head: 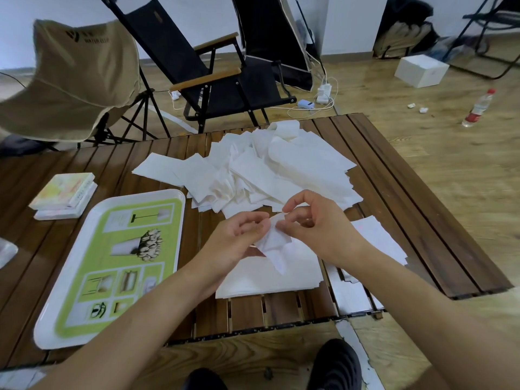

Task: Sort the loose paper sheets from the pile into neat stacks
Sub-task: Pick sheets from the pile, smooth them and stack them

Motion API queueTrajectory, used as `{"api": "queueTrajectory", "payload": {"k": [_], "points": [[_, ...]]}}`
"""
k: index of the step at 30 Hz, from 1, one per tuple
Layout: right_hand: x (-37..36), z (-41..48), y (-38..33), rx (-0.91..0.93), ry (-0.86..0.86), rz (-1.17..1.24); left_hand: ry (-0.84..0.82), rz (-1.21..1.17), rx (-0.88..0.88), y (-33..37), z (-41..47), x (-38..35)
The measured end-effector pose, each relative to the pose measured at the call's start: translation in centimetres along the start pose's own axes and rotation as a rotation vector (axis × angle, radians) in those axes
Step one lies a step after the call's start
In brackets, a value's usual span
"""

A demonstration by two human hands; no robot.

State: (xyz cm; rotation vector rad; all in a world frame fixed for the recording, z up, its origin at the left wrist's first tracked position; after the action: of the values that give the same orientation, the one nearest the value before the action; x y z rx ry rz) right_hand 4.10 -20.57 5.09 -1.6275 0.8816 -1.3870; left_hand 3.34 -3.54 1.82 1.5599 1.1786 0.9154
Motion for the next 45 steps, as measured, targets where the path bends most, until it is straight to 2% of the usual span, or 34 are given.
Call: {"api": "queueTrajectory", "payload": {"k": [3,6,10,13,16,20,28,34,37,40,41,43,45], "points": [[0.2,0.0,-0.2,0.007,-0.019,-0.002,0.073,-0.020,0.027,-0.4,0.3,0.9],[0.6,-0.1,0.1,-0.047,-0.025,0.042,0.242,-0.057,0.009,-0.5,0.4,2.6],[1.0,-0.4,1.5,-0.209,-0.037,0.117,0.392,0.079,-0.143,0.7,0.3,4.4],[0.6,-0.6,1.5,-0.228,-0.057,0.195,0.357,0.289,-0.288,2.3,-0.3,3.4],[-0.1,-0.7,1.0,-0.202,-0.048,0.197,0.316,0.424,-0.330,2.7,-0.9,1.4],[-0.5,-0.6,0.5,-0.173,-0.013,0.190,0.257,0.502,-0.359,3.0,-1.5,-0.6],[-0.5,-1.0,-0.5,-0.068,-0.007,0.042,0.310,0.571,-0.330,2.9,-1.5,-0.3],[-0.8,-1.1,-0.7,-0.039,-0.114,0.073,0.066,0.622,-0.309,2.4,-1.3,-1.1],[-0.1,-1.4,-1.2,-0.011,-0.090,0.051,0.111,0.506,-0.303,2.2,-1.1,-0.1],[2.4,-1.2,-1.5,0.051,0.104,-0.046,0.118,0.234,-0.160,1.6,-0.6,1.1],[2.9,-1.1,-1.5,0.060,0.117,-0.109,0.089,0.156,-0.116,1.4,-0.5,1.2],[2.8,-0.9,-0.9,0.009,0.007,-0.198,0.002,0.017,-0.054,1.3,-0.5,0.8],[1.9,-1.0,-0.1,-0.043,-0.163,-0.153,-0.060,-0.063,-0.030,1.4,-0.8,0.5]]}}
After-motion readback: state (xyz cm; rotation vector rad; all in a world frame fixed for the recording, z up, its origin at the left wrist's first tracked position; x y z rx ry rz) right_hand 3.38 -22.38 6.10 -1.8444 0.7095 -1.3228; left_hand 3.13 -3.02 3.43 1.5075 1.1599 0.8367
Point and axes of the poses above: each hand's wrist, its own z-axis towards the middle knuckle, its own x-axis out of the back of the hand, y = z × x, the point moved 7 cm from there along z, towards the middle knuckle, and after that the axes turned 1 degree about -y, right-handed, at the moved point
